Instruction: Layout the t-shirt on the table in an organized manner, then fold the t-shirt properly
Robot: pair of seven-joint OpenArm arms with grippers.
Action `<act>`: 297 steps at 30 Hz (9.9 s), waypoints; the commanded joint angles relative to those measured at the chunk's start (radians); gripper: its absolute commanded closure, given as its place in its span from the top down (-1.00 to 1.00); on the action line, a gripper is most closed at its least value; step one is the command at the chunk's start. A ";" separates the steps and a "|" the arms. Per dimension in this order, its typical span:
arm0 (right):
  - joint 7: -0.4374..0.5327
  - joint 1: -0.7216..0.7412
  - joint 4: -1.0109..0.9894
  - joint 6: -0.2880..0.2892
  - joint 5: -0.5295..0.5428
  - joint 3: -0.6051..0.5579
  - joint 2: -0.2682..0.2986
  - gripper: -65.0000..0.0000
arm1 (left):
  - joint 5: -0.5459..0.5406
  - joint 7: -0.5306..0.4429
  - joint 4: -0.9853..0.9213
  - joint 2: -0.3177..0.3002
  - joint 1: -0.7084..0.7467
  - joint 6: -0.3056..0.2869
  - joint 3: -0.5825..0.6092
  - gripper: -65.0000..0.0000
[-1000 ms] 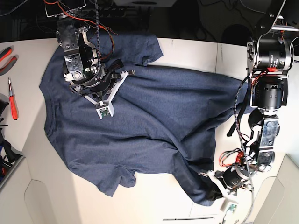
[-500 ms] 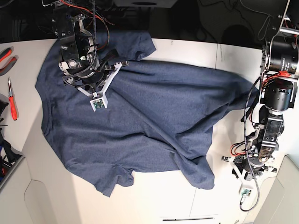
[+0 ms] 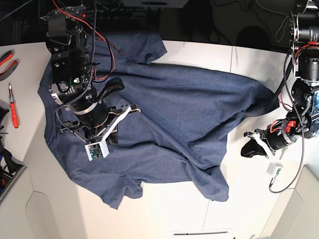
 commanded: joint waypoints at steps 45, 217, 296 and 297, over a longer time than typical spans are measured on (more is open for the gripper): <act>0.019 0.151 -0.415 -0.001 -0.003 0.001 -0.003 -1.00 | -0.262 0.148 0.050 -0.027 0.196 -0.004 -0.230 -1.00; -0.164 -0.062 -0.170 -0.053 -0.277 -0.093 0.042 -1.00 | 0.183 -0.300 -0.298 0.234 -0.277 -0.004 0.100 -1.00; -0.134 -0.062 -0.170 -0.053 -0.277 -0.093 0.042 -1.00 | 0.381 -0.418 -0.014 0.274 -0.042 0.309 0.063 -1.00; -0.134 -0.062 -0.170 -0.053 -0.277 -0.093 0.042 -1.00 | 0.383 -0.418 -0.016 0.274 -0.042 0.309 0.063 -1.00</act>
